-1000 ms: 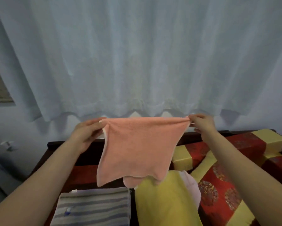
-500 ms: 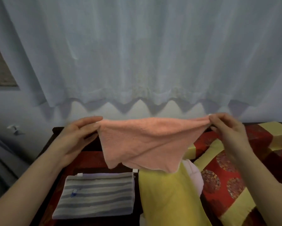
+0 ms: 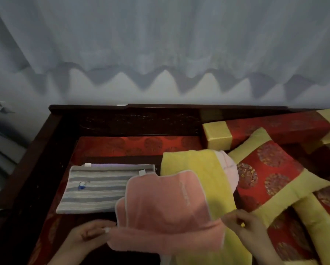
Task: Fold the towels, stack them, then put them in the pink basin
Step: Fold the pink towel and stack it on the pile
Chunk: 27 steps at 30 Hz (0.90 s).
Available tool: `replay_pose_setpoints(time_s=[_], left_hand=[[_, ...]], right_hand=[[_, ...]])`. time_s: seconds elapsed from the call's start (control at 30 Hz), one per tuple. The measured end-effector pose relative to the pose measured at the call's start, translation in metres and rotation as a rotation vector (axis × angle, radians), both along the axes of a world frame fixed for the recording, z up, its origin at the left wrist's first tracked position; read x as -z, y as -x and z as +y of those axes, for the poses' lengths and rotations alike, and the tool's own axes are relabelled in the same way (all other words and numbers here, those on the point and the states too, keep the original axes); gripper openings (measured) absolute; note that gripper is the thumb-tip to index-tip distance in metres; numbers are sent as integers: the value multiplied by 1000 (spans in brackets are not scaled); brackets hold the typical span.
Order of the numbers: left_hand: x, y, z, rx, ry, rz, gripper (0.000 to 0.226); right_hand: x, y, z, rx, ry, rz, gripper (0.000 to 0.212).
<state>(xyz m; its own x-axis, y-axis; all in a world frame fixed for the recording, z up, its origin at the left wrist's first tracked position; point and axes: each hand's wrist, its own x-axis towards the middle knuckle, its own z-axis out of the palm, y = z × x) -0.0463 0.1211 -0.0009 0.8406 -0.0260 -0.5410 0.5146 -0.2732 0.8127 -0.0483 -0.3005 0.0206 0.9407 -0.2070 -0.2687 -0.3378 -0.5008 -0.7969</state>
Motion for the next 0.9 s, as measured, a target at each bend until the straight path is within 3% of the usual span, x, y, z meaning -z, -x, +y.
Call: replay_pose_setpoints(time_s=[0.07, 0.13, 0.2, 0.3, 0.37, 0.43, 0.5, 0.57, 0.67, 0.77, 0.9], left_hand=[[-14, -11, -16, -72, 6, -40, 22], [-4, -31, -16, -63, 63, -23, 17], [6, -44, -11, 230, -35, 77, 16], [28, -49, -11, 729, -208, 264, 26], [41, -58, -11, 802, -215, 399, 26], [55, -78, -15, 668, -314, 295, 17], [62, -104, -24, 322, -466, 9, 2], [68, -129, -38, 37, -497, -151, 8], [83, -149, -56, -27, -507, -162, 31], [82, -151, -63, -108, -455, -162, 33], [53, -138, -59, 36, -278, -251, 13]], right_hand=[[14, -21, 10, 0, -4, 11, 17], [30, -44, 16, -18, 50, 59, 19], [48, -70, 19, -147, 166, 220, 21], [71, -98, 27, -519, 445, 570, 14], [83, -117, 34, -610, 600, 645, 17], [88, -143, 41, -482, 570, 478, 22], [91, -170, 44, -316, 519, 284, 28], [101, -193, 50, -262, 537, 240, 40], [116, -204, 59, -179, 503, 337, 47], [127, -203, 60, -92, 469, 297, 41], [117, -199, 54, -97, 383, 142, 3]])
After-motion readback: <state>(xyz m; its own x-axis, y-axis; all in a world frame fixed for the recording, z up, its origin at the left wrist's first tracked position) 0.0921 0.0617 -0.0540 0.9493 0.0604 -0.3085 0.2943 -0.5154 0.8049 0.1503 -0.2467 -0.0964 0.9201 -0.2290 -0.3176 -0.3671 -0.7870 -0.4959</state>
